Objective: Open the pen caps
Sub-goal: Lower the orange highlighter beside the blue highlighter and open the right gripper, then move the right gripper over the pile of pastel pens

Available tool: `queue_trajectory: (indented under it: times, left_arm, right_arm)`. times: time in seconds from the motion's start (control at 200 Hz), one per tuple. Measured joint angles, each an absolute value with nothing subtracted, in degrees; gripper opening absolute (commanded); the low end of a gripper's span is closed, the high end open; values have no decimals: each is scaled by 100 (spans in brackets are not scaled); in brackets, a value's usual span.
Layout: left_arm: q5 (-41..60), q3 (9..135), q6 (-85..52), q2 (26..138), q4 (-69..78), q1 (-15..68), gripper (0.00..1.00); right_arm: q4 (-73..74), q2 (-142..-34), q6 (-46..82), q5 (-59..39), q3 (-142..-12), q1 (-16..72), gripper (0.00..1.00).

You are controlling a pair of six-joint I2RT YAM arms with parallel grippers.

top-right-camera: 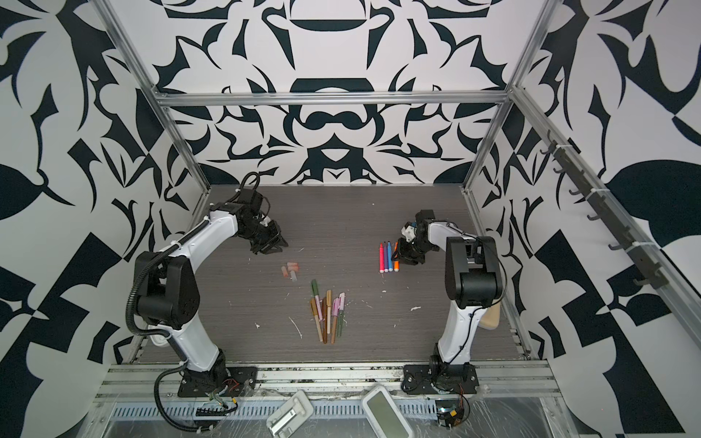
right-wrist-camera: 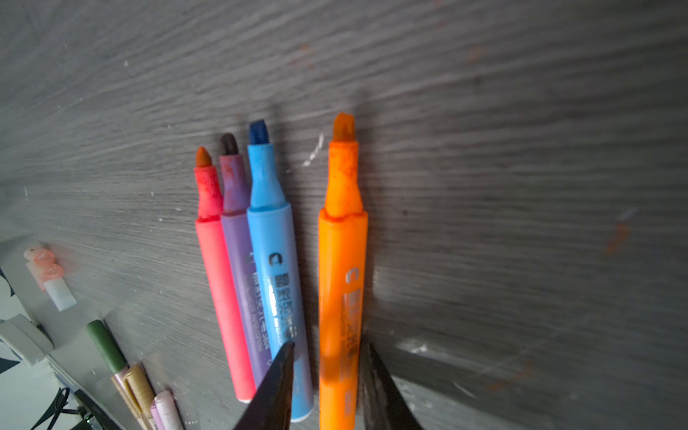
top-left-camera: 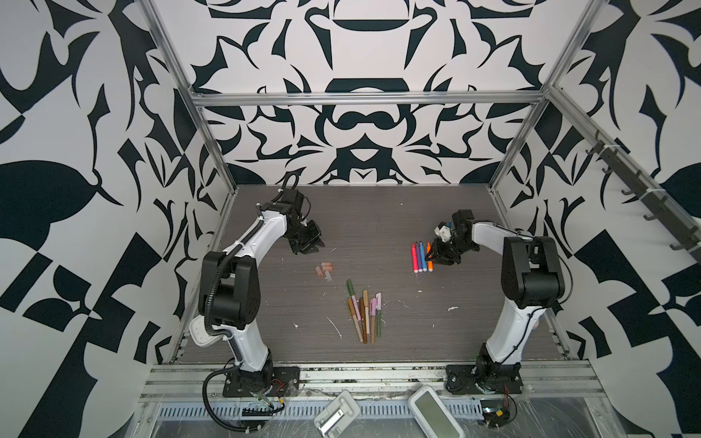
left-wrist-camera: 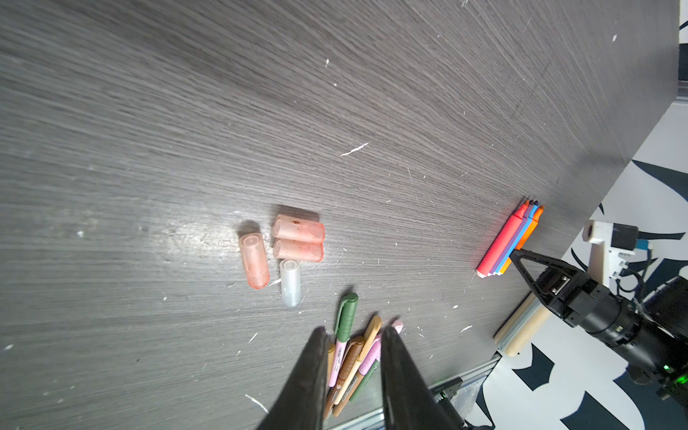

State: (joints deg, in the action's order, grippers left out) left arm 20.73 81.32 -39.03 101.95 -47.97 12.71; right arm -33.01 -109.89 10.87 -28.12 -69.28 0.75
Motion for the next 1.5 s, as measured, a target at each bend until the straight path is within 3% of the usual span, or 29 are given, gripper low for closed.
queue_trajectory:
  times: [0.31,0.56,1.5]
  left_arm:
    - [2084,8134,-3900,10195,-4797,1271,29]
    - [2086,8132,-3900,10195,-4797,1271,29]
    - [2088,8130,-3896,10193,-4869,1271,29]
  right_arm:
    - [-3188,-11032,1361,-3002,-6936,80,34]
    - [-3153,-11032,1479,-3087,-6971,86,48]
    - [-3194,-11373,1487,-3232,-7415,86,48]
